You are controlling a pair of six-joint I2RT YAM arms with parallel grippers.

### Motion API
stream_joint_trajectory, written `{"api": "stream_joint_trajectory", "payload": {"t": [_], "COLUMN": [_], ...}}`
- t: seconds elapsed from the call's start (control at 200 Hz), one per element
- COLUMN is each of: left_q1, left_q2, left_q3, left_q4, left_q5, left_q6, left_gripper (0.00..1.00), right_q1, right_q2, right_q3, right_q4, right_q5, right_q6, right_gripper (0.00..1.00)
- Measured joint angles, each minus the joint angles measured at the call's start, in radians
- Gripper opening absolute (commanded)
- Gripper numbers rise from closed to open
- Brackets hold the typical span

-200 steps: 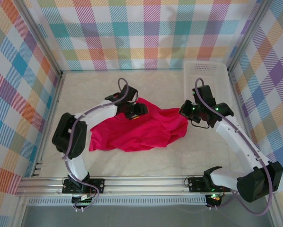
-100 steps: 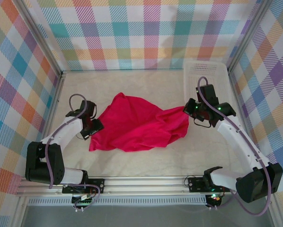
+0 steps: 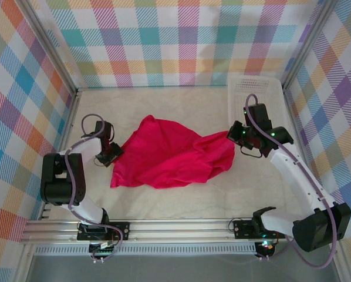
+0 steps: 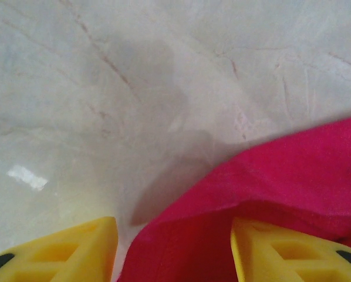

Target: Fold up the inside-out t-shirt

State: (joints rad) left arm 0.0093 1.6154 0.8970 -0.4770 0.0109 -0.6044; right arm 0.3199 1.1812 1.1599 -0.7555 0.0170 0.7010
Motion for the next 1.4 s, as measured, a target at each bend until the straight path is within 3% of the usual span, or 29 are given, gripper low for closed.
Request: {"api": "stream_joint_trajectory", "payload": {"t": [0.28, 0.535, 0.575, 0.68, 0.825, 0.885, 1.155, 1.245, 1.4], "left_q1": [0.001, 0.016, 0.022, 0.028, 0.028, 0.028, 0.028, 0.028, 0.028], "left_q2": [0.018, 0.132, 0.13, 0.13, 0.121, 0.1, -0.015, -0.023, -0.013], "left_q3": [0.071, 0.114, 0.12, 0.123, 0.123, 0.126, 0.152, 0.151, 0.134], "left_q4": [0.063, 0.074, 0.068, 0.062, 0.045, 0.021, -0.063, -0.072, -0.069], "left_q5": [0.007, 0.014, 0.021, 0.022, 0.025, 0.022, -0.051, -0.049, -0.022], "left_q6": [0.015, 0.027, 0.026, 0.024, 0.026, 0.025, 0.043, 0.048, 0.048], "left_gripper": [0.52, 0.39, 0.33, 0.0, 0.0, 0.2, 0.57, 0.59, 0.51], "right_q1": [0.0, 0.0, 0.0, 0.0, 0.0, 0.0, 0.0, 0.0, 0.0], "right_q2": [0.008, 0.011, 0.011, 0.011, 0.017, 0.018, 0.019, 0.019, 0.02], "right_q3": [0.002, 0.002, 0.002, 0.002, 0.03, 0.045, 0.065, 0.065, 0.065], "right_q4": [0.011, 0.021, 0.021, 0.021, 0.019, 0.018, 0.017, 0.017, 0.018], "right_q5": [-0.045, -0.067, -0.067, -0.067, -0.067, -0.067, -0.067, -0.069, -0.071], "right_q6": [-0.003, -0.002, -0.002, -0.003, -0.003, -0.003, -0.004, -0.004, -0.004], "right_gripper": [0.0, 0.0, 0.0, 0.0, 0.0, 0.0, 0.0, 0.0, 0.0]}}
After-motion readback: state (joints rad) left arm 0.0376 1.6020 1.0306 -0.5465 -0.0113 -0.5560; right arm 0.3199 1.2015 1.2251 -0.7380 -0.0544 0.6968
